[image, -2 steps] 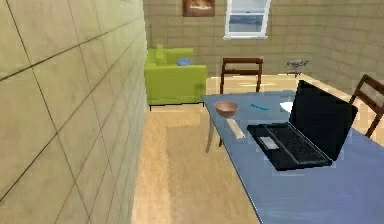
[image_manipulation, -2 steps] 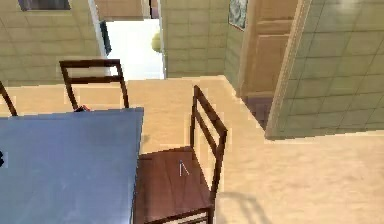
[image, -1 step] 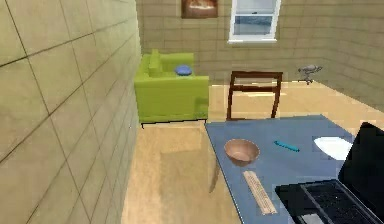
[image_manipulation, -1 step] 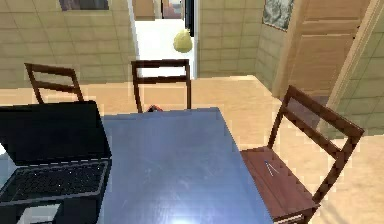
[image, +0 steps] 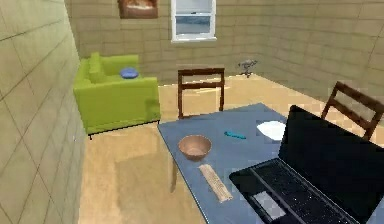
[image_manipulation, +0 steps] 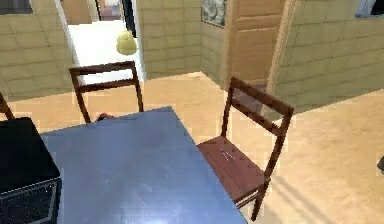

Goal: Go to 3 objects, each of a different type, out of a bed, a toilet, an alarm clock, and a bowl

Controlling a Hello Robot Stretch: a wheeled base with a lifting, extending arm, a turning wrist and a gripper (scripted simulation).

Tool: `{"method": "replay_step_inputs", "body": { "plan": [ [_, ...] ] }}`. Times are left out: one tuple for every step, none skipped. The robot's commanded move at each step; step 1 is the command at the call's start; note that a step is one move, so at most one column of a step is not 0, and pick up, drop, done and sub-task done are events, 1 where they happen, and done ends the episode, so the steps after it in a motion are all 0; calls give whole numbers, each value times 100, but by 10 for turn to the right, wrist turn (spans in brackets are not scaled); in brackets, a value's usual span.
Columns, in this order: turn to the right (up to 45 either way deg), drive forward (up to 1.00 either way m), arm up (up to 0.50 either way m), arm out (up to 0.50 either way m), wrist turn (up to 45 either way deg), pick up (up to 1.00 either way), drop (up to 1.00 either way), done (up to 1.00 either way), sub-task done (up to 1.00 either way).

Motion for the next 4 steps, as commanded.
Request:
{"method": "replay_step_inputs", "body": {
  "plan": [
    [0,0,0,0,0,0,0,0,100],
    [450,0,0,0,0,0,0,0,0],
    [450,0,0,0,0,0,0,0,0],
    [450,0,0,0,0,0,0,0,0]
  ]
}}
